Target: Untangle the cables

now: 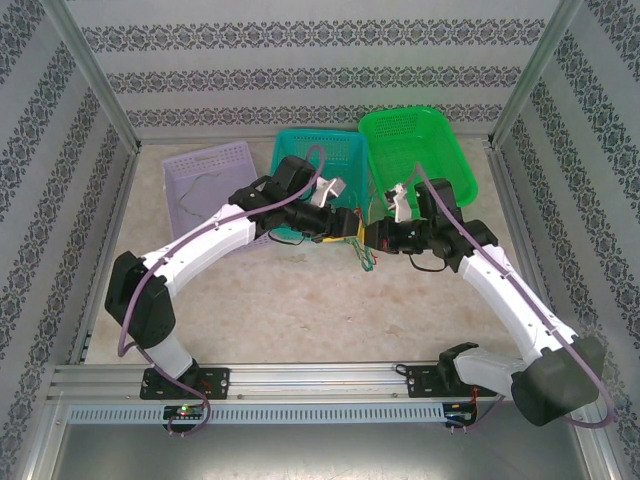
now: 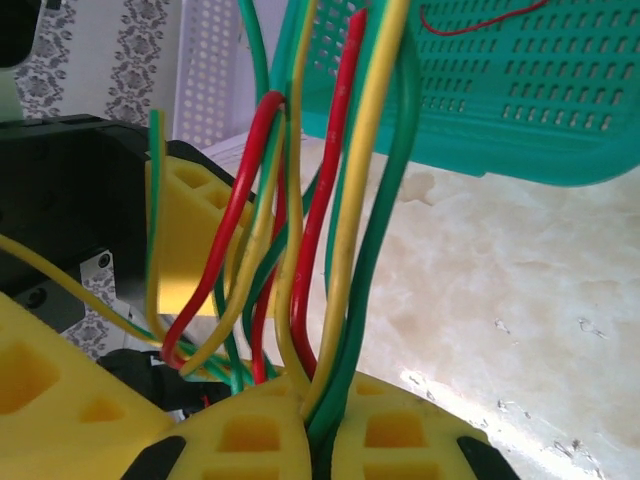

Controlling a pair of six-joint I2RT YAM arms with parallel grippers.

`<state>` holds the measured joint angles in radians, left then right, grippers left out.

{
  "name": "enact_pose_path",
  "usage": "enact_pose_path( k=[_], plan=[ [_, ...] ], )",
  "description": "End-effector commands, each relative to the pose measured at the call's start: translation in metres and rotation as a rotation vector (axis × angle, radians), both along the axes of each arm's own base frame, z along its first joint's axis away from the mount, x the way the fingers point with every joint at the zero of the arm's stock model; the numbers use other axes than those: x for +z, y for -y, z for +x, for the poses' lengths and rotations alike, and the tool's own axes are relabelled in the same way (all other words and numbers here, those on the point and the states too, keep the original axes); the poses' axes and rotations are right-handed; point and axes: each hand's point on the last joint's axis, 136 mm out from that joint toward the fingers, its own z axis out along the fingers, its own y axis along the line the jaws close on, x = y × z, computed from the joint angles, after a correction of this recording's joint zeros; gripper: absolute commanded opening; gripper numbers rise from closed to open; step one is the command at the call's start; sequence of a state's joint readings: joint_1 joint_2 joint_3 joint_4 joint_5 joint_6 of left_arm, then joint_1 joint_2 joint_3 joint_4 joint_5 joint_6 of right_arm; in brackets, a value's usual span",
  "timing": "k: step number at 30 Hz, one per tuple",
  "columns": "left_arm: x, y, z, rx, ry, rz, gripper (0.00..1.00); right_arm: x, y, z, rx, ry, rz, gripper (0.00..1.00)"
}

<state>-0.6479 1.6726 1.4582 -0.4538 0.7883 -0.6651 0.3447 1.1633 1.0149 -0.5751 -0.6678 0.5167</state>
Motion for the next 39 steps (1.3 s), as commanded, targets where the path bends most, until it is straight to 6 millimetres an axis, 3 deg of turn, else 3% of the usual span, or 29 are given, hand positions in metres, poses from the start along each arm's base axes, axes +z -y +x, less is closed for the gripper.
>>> enact_pose_path(
  k=[1, 3, 7, 10, 15, 22, 28, 32, 36, 39],
  plan=[
    [-0.002, 0.008, 0.010, -0.008, 0.074, 0.018, 0.60, 0.023, -0.017, -0.006, 0.084, 0.052, 0.067, 0.00],
    [-0.010, 0.006, 0.017, 0.022, 0.082, 0.048, 0.50, 0.022, -0.017, -0.006, 0.080, 0.050, 0.064, 0.00],
    [-0.014, -0.004, 0.033, 0.130, 0.114, 0.074, 0.11, 0.021, -0.010, -0.001, 0.034, 0.053, 0.052, 0.00],
    [-0.018, -0.020, 0.040, 0.229, 0.122, 0.117, 0.00, 0.025, 0.000, 0.008, -0.034, 0.058, 0.077, 0.00],
    [-0.022, -0.058, 0.045, 0.419, 0.121, 0.182, 0.00, 0.032, 0.025, 0.023, -0.182, 0.080, 0.087, 0.00],
    [-0.015, -0.099, 0.040, 0.699, 0.041, 0.100, 0.00, 0.042, 0.051, 0.040, -0.382, 0.116, 0.109, 0.00],
    [-0.030, -0.147, 0.028, 1.053, -0.141, -0.043, 0.00, 0.041, 0.095, 0.058, -0.744, 0.135, 0.197, 0.00],
    [-0.040, -0.159, 0.021, 1.169, -0.275, -0.139, 0.00, 0.028, 0.112, 0.066, -0.939, 0.054, 0.331, 0.00],
    [-0.048, -0.175, 0.010, 1.280, -0.376, -0.177, 0.00, 0.009, 0.120, 0.058, -1.047, -0.066, 0.351, 0.00],
    [-0.043, -0.182, 0.010, 1.319, -0.376, -0.213, 0.00, 0.013, 0.118, 0.057, -1.028, -0.053, 0.342, 0.00]
  ],
)
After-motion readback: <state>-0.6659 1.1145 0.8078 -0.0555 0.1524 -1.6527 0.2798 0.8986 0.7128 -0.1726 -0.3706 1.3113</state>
